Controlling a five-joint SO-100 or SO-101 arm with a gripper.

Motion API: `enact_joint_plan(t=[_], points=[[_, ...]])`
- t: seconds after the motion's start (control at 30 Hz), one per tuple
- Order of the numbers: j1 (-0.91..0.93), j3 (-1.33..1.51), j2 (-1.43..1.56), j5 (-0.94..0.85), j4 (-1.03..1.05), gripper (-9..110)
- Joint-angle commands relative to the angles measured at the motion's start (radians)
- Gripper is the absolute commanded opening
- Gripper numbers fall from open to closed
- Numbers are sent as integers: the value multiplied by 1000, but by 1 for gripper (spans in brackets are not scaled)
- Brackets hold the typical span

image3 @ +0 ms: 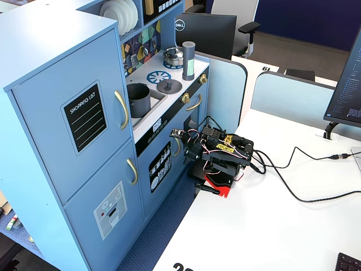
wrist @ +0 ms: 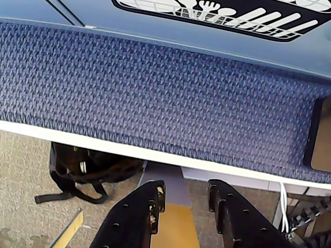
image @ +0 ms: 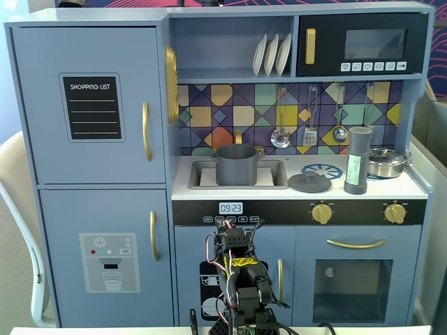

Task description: Put salt in the gray recipient

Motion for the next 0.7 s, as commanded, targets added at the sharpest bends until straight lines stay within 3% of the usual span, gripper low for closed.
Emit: enact_joint_plan(t=[0.0,0.4,0.5,0.67], points=[[3,-6,-6,-9,5,0],[3,-6,-6,-3,3,0],[0,-6,-6,91,-17,0],[44,-49,-26,51,-58,0]])
